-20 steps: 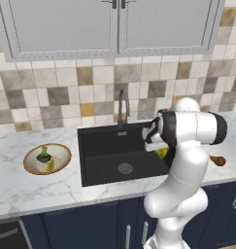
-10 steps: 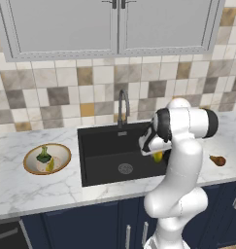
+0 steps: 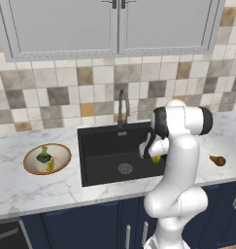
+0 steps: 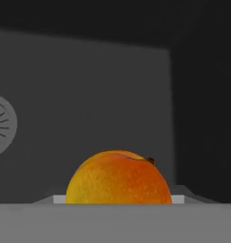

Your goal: There is a mixed pile of frozen fruits and vegetables on the counter. Locate all the frozen vegetables and place the items in a bowl on the counter. Take all the frozen fruits and defrost them in a running sink.

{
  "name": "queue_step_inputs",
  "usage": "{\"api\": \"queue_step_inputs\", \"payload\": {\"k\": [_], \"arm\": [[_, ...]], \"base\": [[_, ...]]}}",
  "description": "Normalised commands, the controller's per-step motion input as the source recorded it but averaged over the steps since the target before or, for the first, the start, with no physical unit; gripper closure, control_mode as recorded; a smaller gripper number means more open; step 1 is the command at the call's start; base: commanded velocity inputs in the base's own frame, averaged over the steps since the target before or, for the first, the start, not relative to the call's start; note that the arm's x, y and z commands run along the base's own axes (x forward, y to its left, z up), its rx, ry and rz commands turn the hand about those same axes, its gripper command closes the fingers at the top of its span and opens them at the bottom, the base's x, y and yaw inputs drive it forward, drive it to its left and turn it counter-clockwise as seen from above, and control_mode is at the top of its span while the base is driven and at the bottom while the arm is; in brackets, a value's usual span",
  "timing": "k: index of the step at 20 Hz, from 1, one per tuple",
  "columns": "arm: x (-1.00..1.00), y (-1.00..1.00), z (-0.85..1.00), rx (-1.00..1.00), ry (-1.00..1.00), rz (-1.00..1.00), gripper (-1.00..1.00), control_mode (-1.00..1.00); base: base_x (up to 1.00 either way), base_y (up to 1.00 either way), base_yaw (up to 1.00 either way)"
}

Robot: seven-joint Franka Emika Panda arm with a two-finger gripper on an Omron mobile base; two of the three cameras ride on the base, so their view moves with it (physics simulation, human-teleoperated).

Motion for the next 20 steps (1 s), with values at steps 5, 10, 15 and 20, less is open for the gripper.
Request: {"api": "queue_step_inputs", "payload": {"k": [5,10,15,20], "arm": [[0.21,0.0,-0.31,0.0,-0.05,0.0,1.0,-1.0],[0.25,0.0,-0.19,0.0,-0.04,0.0,1.0,-1.0],[0.1,0.0,-0.15,0.0,-0.06,0.0,-1.0,-1.0],[-0.01,0.0,0.01,0.0,-0.07,0.0,-1.0,-1.0]], "base": [[0.0,0.0,0.0],[0.0,0.0,0.0],[0.0,0.0,0.0],[0.0,0.0,0.0]]}}
